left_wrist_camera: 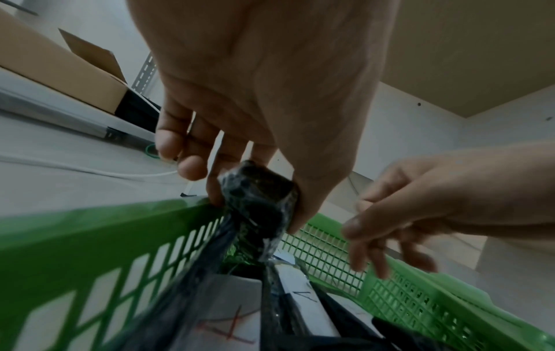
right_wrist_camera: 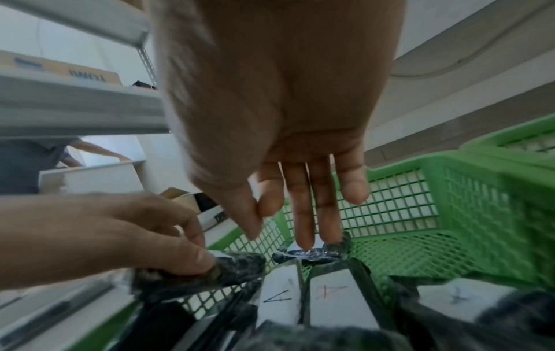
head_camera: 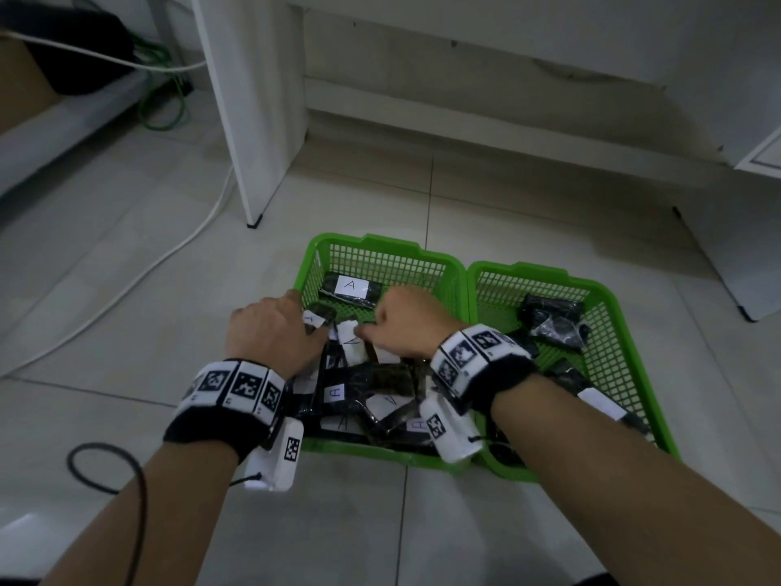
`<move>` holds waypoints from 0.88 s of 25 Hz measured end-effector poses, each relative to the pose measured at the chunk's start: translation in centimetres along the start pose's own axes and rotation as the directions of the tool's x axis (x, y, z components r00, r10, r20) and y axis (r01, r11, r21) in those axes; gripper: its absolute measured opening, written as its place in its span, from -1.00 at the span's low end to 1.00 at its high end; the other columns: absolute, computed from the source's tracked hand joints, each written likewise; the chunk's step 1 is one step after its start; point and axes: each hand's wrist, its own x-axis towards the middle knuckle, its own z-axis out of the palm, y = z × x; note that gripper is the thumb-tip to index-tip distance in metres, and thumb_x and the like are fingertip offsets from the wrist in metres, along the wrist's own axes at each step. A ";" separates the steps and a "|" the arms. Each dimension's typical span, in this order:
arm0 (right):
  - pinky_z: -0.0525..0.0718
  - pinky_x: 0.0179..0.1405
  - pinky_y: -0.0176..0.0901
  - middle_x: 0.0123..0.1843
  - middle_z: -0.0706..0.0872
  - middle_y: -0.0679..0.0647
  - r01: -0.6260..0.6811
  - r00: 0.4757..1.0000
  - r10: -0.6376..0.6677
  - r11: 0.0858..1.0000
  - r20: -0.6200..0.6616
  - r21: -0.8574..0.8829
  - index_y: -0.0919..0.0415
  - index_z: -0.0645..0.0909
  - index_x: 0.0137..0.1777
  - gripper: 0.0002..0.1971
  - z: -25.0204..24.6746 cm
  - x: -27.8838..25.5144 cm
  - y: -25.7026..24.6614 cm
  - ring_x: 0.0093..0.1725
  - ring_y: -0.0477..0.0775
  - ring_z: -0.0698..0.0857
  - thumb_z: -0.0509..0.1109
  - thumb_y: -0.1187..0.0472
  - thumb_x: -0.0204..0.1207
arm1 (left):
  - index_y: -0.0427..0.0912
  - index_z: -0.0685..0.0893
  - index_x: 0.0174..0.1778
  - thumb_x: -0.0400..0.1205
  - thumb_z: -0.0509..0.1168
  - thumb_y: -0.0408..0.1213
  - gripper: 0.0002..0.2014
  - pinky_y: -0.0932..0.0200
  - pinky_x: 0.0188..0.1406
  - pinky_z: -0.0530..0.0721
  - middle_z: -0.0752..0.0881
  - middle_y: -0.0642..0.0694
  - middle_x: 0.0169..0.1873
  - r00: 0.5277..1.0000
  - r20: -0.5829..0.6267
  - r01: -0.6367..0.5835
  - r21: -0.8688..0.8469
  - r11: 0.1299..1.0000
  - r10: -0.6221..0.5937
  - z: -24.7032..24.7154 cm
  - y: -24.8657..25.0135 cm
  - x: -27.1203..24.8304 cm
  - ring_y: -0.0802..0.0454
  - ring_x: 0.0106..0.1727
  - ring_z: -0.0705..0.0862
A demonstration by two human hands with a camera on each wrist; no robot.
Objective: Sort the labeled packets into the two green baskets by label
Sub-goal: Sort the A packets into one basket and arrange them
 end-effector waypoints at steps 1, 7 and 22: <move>0.82 -0.16 -0.01 -0.37 0.64 0.04 0.008 0.999 -0.009 0.999 -0.046 -0.037 0.23 0.63 -0.23 -0.69 0.0 1.4 -0.5 -0.41 0.05 0.62 0.49 -0.01 0.58 | -0.14 0.54 -0.05 0.55 0.24 0.29 -0.51 0.02 -0.08 0.64 0.75 -0.19 -0.16 1.000 0.007 0.009 0.000 1.000 -0.009 -0.1 0.0 -0.1 -0.22 -0.10 0.74; 0.73 0.14 -0.04 0.26 0.76 0.12 0.051 0.997 -0.049 0.998 0.062 -0.045 0.17 0.66 0.35 -0.53 2.4 4.6 -1.6 0.18 0.16 0.74 0.64 0.24 0.44 | -0.18 0.61 -0.02 0.51 0.21 0.37 -0.41 0.09 -0.23 0.54 0.75 -0.21 -0.12 0.996 0.083 -0.015 0.016 1.000 0.014 -0.2 0.3 -0.4 -0.22 -0.06 0.74; 0.78 -0.03 -0.02 0.02 0.80 0.21 -0.256 0.950 0.210 0.947 -0.230 -0.192 0.35 0.75 -0.02 -0.89 -2.6 7.0 6.7 0.02 0.24 0.79 0.46 0.35 0.50 | -0.09 0.60 0.35 0.51 0.41 0.08 -0.47 -0.17 0.24 0.65 0.36 -0.15 0.49 0.979 0.185 -0.063 -0.136 0.989 0.087 0.6 0.8 0.1 -0.25 0.30 0.56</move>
